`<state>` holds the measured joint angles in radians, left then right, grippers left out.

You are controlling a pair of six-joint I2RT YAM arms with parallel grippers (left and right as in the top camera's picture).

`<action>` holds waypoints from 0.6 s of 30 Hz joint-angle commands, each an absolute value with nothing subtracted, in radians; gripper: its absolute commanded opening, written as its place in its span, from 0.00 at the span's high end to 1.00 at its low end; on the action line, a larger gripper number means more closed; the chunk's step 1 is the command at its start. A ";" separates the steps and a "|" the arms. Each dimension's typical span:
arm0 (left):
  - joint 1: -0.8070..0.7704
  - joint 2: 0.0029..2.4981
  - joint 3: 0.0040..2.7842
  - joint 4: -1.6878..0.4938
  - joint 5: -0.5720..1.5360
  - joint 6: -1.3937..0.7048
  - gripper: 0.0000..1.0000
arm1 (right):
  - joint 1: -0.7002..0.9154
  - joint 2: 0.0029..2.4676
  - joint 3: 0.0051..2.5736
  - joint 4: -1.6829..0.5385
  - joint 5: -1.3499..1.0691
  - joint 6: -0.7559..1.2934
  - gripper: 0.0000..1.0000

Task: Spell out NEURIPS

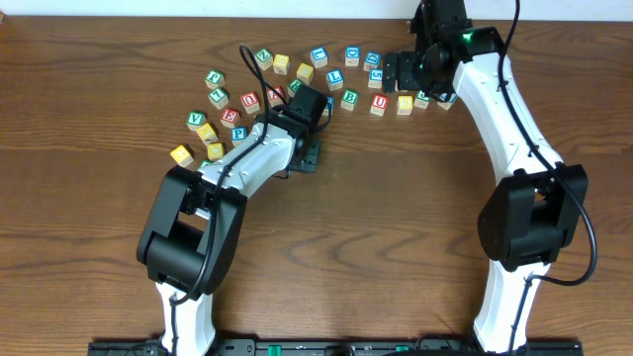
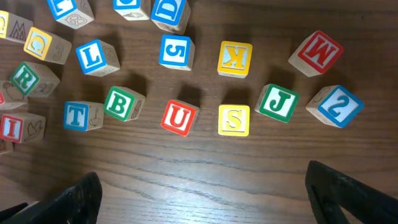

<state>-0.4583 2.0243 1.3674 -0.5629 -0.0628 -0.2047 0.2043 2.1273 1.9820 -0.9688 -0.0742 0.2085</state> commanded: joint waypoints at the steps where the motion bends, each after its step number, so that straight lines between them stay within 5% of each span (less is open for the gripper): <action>1: -0.456 2.020 1.360 -0.554 -0.091 -0.191 0.69 | 0.217 2.127 1.999 -0.969 -0.070 0.213 0.01; 14: -0.455 2.020 1.346 -0.536 -0.092 -0.191 0.68 | 0.217 2.127 1.999 -0.969 -0.070 0.213 0.01; 18: -0.455 2.020 1.346 -0.536 -0.092 -0.191 0.57 | 0.217 2.127 1.999 -0.969 -0.070 0.213 0.01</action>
<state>-0.4583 2.0243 1.3632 -0.5369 -0.0788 -0.2020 0.2043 2.1273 1.9820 -0.9688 -0.0742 0.2081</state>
